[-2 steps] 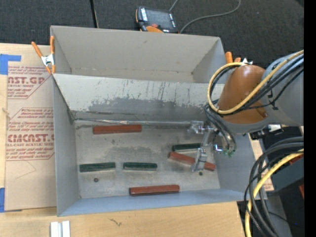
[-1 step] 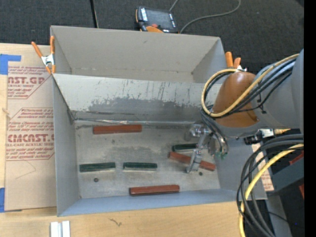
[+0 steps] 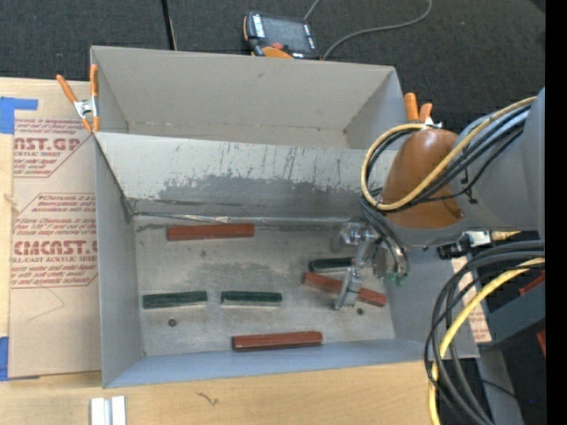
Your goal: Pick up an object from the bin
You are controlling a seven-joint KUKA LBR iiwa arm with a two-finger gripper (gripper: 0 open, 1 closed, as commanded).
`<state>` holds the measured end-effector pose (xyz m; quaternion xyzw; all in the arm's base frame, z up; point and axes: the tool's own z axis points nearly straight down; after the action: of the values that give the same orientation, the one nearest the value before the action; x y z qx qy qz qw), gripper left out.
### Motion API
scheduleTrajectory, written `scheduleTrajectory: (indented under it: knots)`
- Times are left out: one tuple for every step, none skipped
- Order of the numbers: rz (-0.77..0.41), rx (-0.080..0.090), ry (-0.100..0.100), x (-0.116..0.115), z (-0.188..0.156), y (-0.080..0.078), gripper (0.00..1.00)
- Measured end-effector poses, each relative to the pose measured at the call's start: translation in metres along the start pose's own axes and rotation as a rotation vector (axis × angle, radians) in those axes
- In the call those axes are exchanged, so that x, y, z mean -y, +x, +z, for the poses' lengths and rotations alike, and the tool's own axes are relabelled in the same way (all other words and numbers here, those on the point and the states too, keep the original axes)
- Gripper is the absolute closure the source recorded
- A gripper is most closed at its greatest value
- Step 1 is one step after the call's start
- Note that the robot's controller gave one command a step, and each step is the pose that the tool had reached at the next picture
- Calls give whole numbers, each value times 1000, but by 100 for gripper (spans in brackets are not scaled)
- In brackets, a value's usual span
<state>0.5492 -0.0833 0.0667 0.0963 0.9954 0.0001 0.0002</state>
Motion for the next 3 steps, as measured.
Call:
scheduleTrajectory:
  knots:
    - [0,1,1,0,0,0,100]
    - [-1,6,-1,-1,-53,-2,100]
    - [-2,6,-1,-2,-104,-3,100]
